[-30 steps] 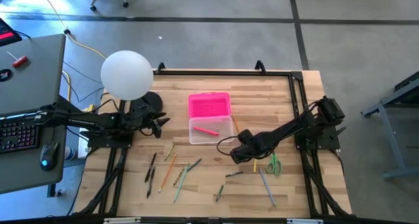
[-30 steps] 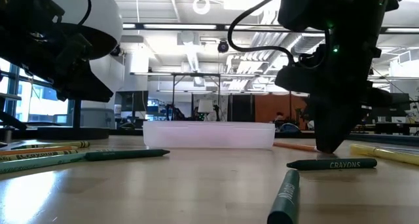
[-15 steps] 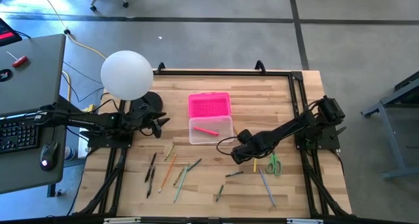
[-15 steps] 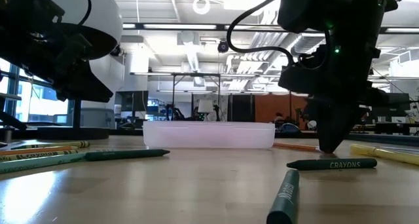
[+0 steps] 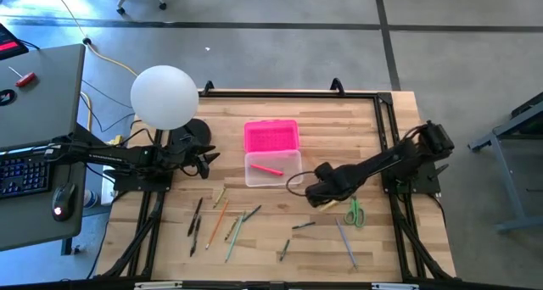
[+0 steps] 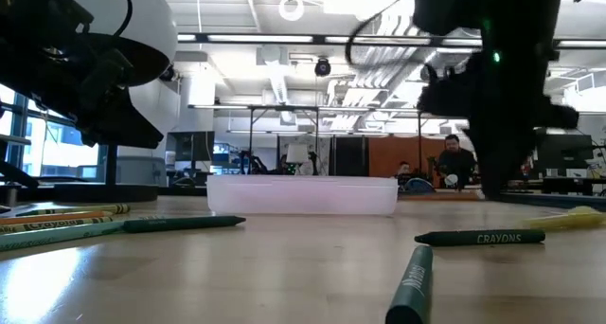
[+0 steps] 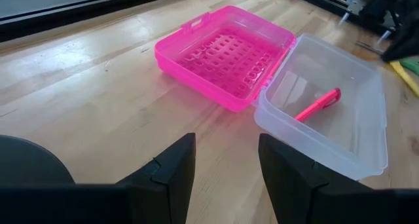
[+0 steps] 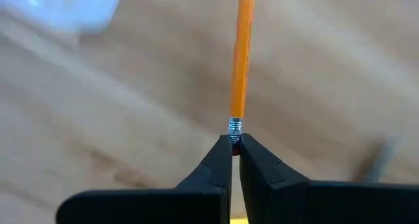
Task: Pick & place school supplies into a supply box
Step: Put the top orange pencil into the pink supply box
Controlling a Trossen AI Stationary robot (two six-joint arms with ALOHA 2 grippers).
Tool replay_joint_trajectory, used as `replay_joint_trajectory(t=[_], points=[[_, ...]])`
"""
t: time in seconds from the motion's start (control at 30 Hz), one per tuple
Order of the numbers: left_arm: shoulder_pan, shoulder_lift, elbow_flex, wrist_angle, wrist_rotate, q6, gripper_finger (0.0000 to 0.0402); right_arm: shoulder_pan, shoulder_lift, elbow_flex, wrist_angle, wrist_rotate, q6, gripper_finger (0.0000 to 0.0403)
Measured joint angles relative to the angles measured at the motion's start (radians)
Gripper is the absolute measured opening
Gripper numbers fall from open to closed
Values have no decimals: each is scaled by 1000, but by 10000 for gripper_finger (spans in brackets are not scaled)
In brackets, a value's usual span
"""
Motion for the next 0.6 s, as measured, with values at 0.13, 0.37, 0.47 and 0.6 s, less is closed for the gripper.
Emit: replay_joint_trajectory(t=[0.13, 0.37, 0.47, 0.6], points=[[0, 0, 0, 0, 0, 0, 198, 0, -75, 12, -122, 123, 21, 1], [0, 0, 0, 1, 1, 0, 198, -2, -166, 15, 87, 256, -431, 1], [0, 0, 0, 1, 0, 0, 198, -19, -156, 15, 254, 214, -713, 1], [0, 0, 0, 8, 0, 0, 198, -74, -99, 15, 481, 128, -907, 1]])
